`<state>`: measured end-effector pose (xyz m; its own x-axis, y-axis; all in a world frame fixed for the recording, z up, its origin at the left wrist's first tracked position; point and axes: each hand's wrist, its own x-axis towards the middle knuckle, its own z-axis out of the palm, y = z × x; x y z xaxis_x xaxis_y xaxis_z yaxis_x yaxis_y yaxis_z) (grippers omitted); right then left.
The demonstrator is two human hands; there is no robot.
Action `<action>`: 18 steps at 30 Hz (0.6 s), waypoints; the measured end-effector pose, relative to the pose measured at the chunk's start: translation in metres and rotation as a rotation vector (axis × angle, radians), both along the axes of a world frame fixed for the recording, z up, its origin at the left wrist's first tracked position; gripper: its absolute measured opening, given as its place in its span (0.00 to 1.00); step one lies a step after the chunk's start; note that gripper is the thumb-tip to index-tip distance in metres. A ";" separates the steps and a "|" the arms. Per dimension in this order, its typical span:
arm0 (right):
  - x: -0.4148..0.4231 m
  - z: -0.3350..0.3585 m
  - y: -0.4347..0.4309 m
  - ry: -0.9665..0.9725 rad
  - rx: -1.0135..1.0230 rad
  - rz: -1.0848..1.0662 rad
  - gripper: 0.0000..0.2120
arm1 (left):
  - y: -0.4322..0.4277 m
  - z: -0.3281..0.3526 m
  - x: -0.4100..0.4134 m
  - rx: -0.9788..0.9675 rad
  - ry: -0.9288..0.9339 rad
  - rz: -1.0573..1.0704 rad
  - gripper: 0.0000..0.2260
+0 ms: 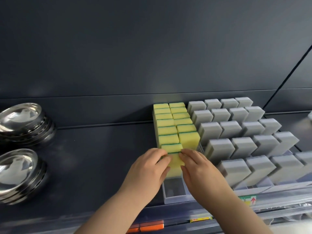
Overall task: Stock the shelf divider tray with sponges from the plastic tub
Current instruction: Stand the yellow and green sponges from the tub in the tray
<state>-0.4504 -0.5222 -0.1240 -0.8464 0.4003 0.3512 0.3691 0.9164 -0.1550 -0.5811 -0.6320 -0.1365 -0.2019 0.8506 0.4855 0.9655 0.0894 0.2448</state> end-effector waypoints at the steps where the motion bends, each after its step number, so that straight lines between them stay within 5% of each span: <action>1: 0.000 0.000 -0.001 -0.008 -0.003 -0.003 0.18 | 0.000 0.000 -0.001 0.001 -0.004 -0.002 0.12; 11: 0.012 0.063 0.026 0.076 -0.041 0.000 0.18 | 0.010 0.061 0.001 0.085 0.008 0.005 0.15; 18: 0.105 0.123 0.073 0.254 -0.063 -0.103 0.17 | 0.057 0.122 0.063 0.189 0.087 -0.045 0.16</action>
<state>-0.3452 -0.4494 -0.0012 -0.6881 0.5075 0.5186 0.4016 0.8617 -0.3103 -0.5184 -0.5752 -0.0141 -0.1159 0.7498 0.6515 0.9856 0.0056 0.1689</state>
